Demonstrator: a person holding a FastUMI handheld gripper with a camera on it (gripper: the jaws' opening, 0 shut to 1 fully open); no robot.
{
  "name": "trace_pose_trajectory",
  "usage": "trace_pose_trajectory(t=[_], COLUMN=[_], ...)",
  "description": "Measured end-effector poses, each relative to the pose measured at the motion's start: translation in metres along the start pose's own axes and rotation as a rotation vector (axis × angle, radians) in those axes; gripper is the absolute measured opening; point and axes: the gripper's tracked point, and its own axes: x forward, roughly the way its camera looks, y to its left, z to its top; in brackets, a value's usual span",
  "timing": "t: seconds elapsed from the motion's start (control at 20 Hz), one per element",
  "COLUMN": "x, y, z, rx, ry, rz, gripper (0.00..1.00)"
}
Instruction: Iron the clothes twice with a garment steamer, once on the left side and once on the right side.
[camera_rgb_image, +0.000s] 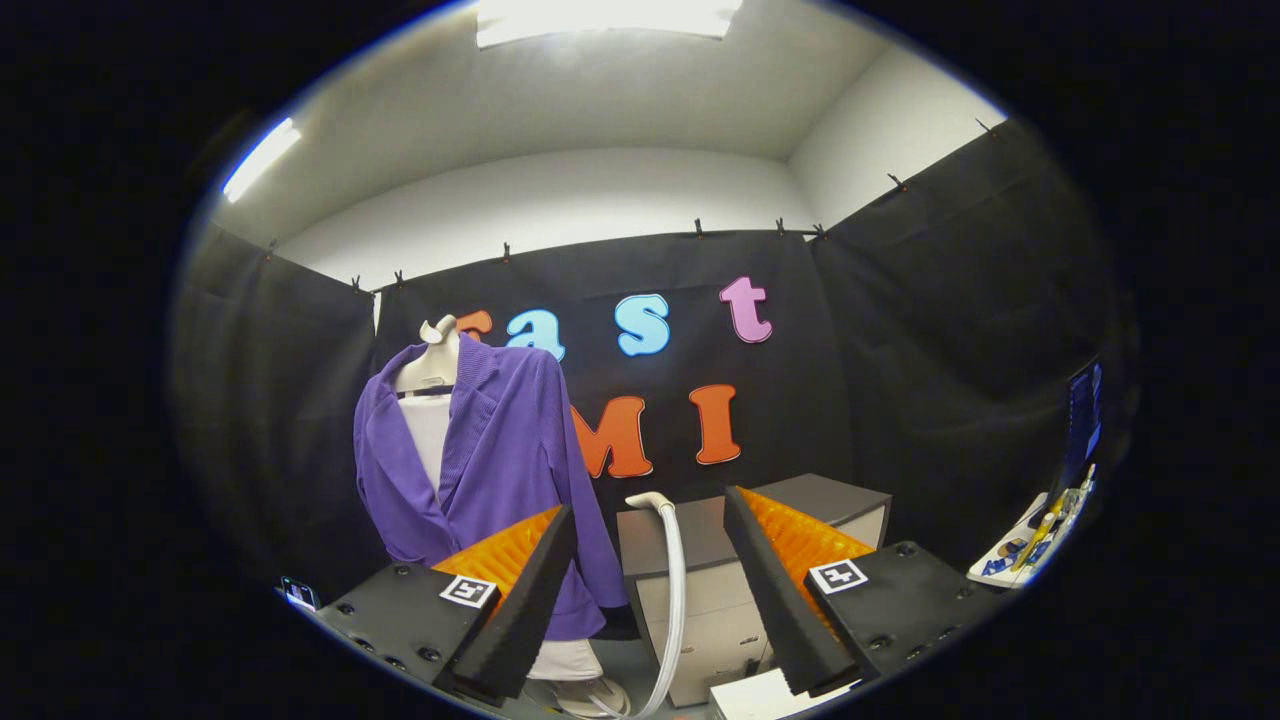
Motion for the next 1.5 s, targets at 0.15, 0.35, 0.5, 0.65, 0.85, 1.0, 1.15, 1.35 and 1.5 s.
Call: trace_pose_trajectory(t=[0.15,0.35,0.5,0.65,0.85,1.0,1.15,1.35,1.5], x=[0.003,0.004,0.009,0.03,0.081,0.131,0.191,0.284,0.354], y=[0.014,0.039,0.053,0.066,0.068,0.058,0.044,0.032,0.02], z=[-0.013,-0.021,-0.021,-0.018,0.003,0.019,0.022,-0.009,-0.048], rx=[0.02,0.029,0.023,0.01,0.012,0.007,-0.041,-0.106,-0.109], ry=[0.03,0.049,0.049,0.061,0.036,0.024,0.041,0.131,0.253], rz=[-0.01,-0.013,-0.02,-0.005,0.041,0.068,0.082,0.11,0.126], gripper=[0.98,0.98,0.98,0.98,0.98,0.98,0.98,0.98,0.98])
